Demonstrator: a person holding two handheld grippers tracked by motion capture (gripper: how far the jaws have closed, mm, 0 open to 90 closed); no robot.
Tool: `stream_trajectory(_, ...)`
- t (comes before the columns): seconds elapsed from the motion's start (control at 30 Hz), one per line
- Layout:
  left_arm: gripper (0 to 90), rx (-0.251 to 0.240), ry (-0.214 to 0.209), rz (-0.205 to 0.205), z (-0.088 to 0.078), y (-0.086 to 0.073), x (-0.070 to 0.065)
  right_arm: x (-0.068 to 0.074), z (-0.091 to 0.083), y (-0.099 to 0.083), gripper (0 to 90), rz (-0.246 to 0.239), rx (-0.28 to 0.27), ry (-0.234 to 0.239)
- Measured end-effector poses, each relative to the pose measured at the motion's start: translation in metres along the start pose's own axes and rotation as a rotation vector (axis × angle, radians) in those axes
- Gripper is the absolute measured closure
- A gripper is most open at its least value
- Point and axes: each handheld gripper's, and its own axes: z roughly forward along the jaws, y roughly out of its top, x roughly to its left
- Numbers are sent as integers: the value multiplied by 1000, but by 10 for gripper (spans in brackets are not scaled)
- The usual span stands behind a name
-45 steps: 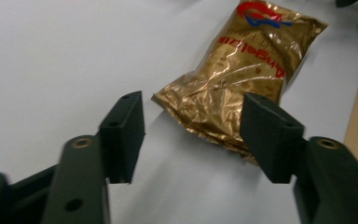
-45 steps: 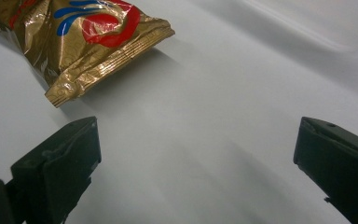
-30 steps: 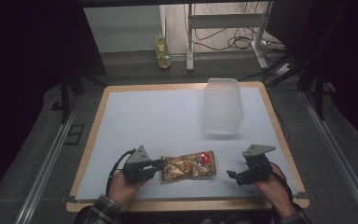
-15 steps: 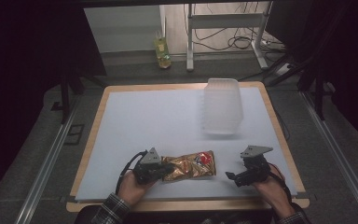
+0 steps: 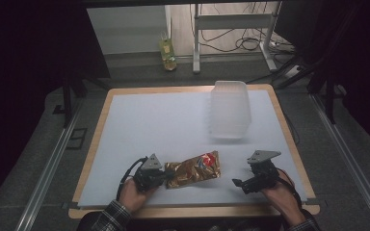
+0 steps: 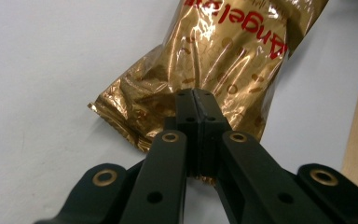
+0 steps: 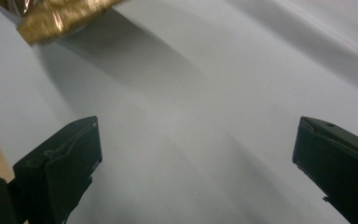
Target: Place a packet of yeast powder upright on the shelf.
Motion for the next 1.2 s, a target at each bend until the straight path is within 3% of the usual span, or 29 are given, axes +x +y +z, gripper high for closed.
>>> stream_trajectory(0.1, 900, 16, 8, -3, -1, -2, -1, 2, 0, 2, 14, 4, -6, 19)
stream_trajectory(0.13, 900, 56, 27, 15, -1, -8, 0, 3, 0, 3, 13, 8, -9, 29)
stream_trajectory(0.17, 900, 53, 19, -4, -1, -8, 1, 4, 0, 5, 13, 7, -10, 37)
stream_trajectory(0.27, 900, 61, 26, 15, -1, -7, 0, 6, 1, 9, 13, 8, -20, 69)
stream_trajectory(0.37, 900, 57, 13, 1, -1, -7, 2, 8, 3, 12, 13, 11, -21, 87)
stream_trajectory(0.43, 900, 55, 11, -3, -1, -8, 2, 8, 4, 17, 17, 39, -30, 128)
stream_trajectory(0.47, 900, 54, 9, -7, -1, -8, 2, 9, 6, 21, 26, 59, -35, 171)
stream_trajectory(0.5, 900, 54, 9, -7, -1, -8, 2, 9, 6, 21, 26, 59, -35, 171)
stream_trajectory(0.53, 900, 53, 6, -10, -1, -8, 3, 10, 9, 25, 32, 84, -28, 201)
stream_trajectory(0.6, 900, 53, 6, -11, -1, -8, 3, 12, 13, 29, 32, 88, -12, 229)
stream_trajectory(0.83, 900, 58, 20, 8, -1, -7, 1, 20, 24, 42, 32, 84, 13, 253)
stream_trajectory(0.93, 900, 64, 25, 14, -1, -7, 0, 20, 31, 51, 32, 166, 26, 313)
stream_trajectory(1.1, 899, 65, 24, 14, -2, -7, 0, 18, 40, 59, 36, 226, 35, 350)
stream_trajectory(1.13, 900, 64, 23, 14, -2, -7, 0, 17, 45, 64, 75, 272, 32, 372)
stream_trajectory(1.17, 900, 64, 23, 14, -2, -7, 0, 17, 45, 64, 75, 272, 32, 372)
stream_trajectory(1.2, 900, 66, 24, 16, -2, -7, 0, 17, 49, 68, 158, 293, 16, 396)
